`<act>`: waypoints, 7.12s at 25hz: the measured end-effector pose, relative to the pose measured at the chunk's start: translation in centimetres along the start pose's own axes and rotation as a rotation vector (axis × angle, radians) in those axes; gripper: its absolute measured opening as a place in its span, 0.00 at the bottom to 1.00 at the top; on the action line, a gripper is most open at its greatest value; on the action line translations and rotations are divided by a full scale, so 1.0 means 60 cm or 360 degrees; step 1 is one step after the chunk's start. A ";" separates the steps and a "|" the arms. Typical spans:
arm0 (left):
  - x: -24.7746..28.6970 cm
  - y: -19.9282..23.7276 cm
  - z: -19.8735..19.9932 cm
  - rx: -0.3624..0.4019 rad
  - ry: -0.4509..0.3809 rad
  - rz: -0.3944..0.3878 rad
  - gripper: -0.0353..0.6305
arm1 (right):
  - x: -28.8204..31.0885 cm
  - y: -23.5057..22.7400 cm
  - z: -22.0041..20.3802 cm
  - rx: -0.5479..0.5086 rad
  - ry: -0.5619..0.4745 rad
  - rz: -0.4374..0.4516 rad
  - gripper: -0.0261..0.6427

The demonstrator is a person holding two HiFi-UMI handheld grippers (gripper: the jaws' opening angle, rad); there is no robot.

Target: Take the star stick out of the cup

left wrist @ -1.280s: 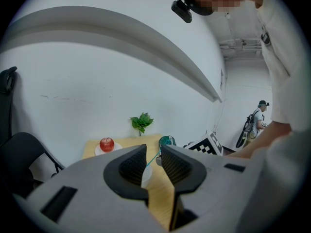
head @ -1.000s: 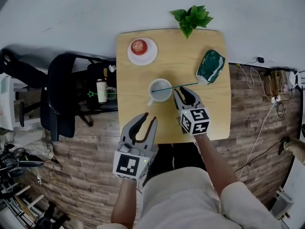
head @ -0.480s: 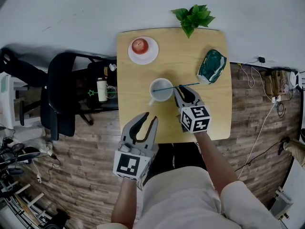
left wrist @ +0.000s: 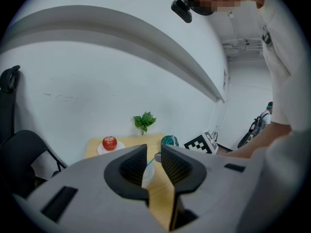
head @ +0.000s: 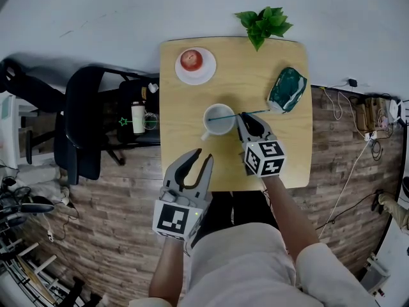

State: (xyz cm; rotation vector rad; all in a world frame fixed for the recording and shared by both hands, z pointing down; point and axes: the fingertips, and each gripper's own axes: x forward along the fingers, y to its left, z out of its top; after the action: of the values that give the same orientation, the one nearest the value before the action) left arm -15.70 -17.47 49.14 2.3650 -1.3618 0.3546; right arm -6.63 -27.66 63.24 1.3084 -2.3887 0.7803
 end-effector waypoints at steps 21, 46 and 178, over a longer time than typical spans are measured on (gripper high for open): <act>-0.018 0.010 -0.013 -0.0005 0.0041 0.0018 0.16 | -0.003 0.026 0.015 0.0056 -0.0029 0.0086 0.06; -0.074 -0.019 -0.001 0.0039 -0.0070 -0.0021 0.16 | -0.077 0.052 0.038 0.0089 -0.0136 0.0080 0.06; -0.267 -0.441 -0.002 0.0050 -0.0393 0.0276 0.08 | -0.690 0.178 0.041 -0.0697 -0.0486 0.0610 0.06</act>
State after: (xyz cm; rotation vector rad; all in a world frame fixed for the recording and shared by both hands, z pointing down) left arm -0.68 6.93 37.44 2.3843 -1.6910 0.1345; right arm 6.52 3.55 37.02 0.8529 -2.8808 0.1176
